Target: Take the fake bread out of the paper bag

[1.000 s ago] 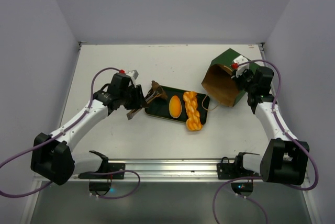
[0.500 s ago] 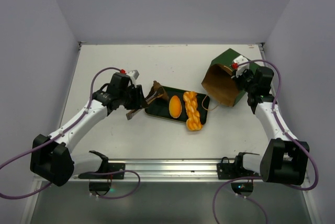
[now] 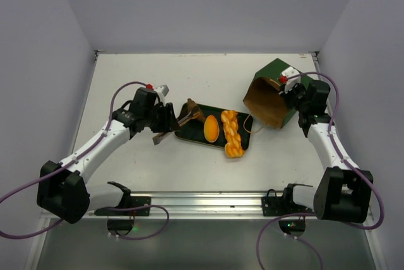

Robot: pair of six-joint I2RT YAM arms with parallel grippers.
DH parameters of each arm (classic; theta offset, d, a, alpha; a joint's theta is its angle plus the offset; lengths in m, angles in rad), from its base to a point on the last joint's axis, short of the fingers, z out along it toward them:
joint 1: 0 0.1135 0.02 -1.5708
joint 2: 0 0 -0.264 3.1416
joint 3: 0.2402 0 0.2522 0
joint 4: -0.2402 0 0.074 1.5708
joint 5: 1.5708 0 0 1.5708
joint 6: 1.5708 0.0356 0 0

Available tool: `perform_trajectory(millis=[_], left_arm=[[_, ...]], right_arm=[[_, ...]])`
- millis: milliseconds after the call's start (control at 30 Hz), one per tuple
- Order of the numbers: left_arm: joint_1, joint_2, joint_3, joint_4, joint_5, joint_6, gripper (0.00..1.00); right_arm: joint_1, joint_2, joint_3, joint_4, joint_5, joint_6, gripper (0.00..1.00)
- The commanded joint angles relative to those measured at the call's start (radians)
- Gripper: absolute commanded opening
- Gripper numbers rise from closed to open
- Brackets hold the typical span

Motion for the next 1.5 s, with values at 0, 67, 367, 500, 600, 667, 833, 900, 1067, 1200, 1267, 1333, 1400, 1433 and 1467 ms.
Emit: perform_trajectory(millis=[0, 67, 367, 500, 600, 667, 833, 900, 1067, 1200, 1267, 1333, 1400, 1433, 1467], left_arm=[[0.008, 0.001, -0.005, 0.051, 0.028, 0.028, 0.49], [0.009, 0.003, -0.011, 0.053, 0.027, 0.029, 0.49], [0.008, -0.009, -0.002, 0.027, 0.016, 0.046, 0.52], [0.008, -0.012, 0.004, 0.011, 0.015, 0.058, 0.53], [0.008, -0.015, 0.006, 0.005, 0.012, 0.064, 0.55], [0.008, -0.015, 0.004, 0.002, 0.012, 0.064, 0.55], [0.008, -0.019, 0.009, -0.004, 0.005, 0.066, 0.56], [0.008, -0.022, 0.015, -0.009, 0.004, 0.068, 0.56], [0.008, -0.038, 0.041, -0.033, -0.011, 0.072, 0.56], [0.008, -0.063, 0.059, -0.053, -0.016, 0.075, 0.56], [0.009, -0.071, 0.063, -0.066, -0.018, 0.078, 0.56], [0.008, -0.080, 0.066, -0.072, -0.016, 0.078, 0.56], [0.008, -0.089, 0.067, -0.078, -0.018, 0.081, 0.56], [0.008, -0.092, 0.073, -0.084, -0.019, 0.080, 0.56], [0.008, -0.095, 0.078, -0.085, -0.018, 0.083, 0.56]], right_arm=[[-0.007, -0.009, 0.000, 0.045, -0.005, 0.008, 0.02], [-0.007, -0.009, 0.000, 0.045, -0.003, 0.008, 0.01], [-0.007, -0.009, -0.001, 0.045, -0.005, 0.008, 0.01], [-0.007, -0.009, -0.001, 0.045, -0.005, 0.008, 0.02], [-0.007, -0.011, -0.001, 0.045, -0.006, 0.009, 0.01], [-0.007, -0.011, -0.001, 0.045, -0.006, 0.011, 0.01], [-0.007, -0.011, 0.000, 0.045, -0.006, 0.009, 0.01], [-0.007, -0.012, 0.000, 0.045, -0.005, 0.009, 0.01], [-0.007, -0.012, -0.001, 0.045, -0.006, 0.009, 0.02], [-0.007, -0.011, -0.001, 0.046, -0.005, 0.009, 0.01], [-0.007, -0.011, -0.001, 0.046, -0.006, 0.011, 0.02], [-0.006, -0.012, -0.001, 0.045, -0.005, 0.011, 0.02], [-0.007, -0.012, -0.001, 0.045, -0.005, 0.011, 0.01], [-0.007, -0.014, 0.000, 0.045, -0.006, 0.011, 0.01], [-0.007, -0.015, 0.000, 0.045, -0.005, 0.011, 0.01]])
